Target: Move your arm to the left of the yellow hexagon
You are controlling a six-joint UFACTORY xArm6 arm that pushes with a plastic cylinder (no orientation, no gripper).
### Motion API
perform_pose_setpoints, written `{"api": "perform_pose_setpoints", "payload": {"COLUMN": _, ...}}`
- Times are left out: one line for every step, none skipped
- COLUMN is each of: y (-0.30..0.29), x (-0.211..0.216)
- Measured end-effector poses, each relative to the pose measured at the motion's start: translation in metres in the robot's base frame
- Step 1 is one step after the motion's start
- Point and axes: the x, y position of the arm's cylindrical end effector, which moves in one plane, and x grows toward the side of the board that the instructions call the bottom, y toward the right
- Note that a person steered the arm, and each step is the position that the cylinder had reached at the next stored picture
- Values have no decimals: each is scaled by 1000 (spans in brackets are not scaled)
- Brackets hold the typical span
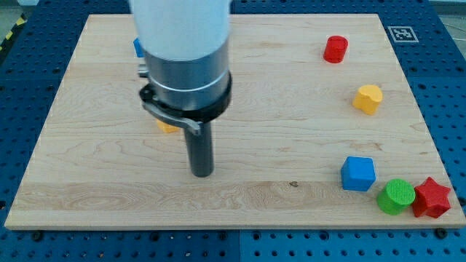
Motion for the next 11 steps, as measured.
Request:
{"api": "perform_pose_setpoints", "payload": {"y": -19, "x": -5}}
{"api": "perform_pose_setpoints", "payload": {"y": -39, "x": -12}}
{"api": "perform_pose_setpoints", "payload": {"y": -63, "x": -17}}
{"api": "perform_pose_setpoints", "payload": {"y": -89, "x": -25}}
{"api": "perform_pose_setpoints", "payload": {"y": -113, "x": -43}}
{"api": "perform_pose_setpoints", "payload": {"y": -117, "x": -60}}
{"api": "perform_pose_setpoints", "payload": {"y": -117, "x": -67}}
{"api": "perform_pose_setpoints", "payload": {"y": -117, "x": -88}}
{"api": "perform_pose_setpoints", "payload": {"y": -117, "x": -91}}
{"api": "perform_pose_setpoints", "payload": {"y": -107, "x": -77}}
{"api": "perform_pose_setpoints", "payload": {"y": -103, "x": -71}}
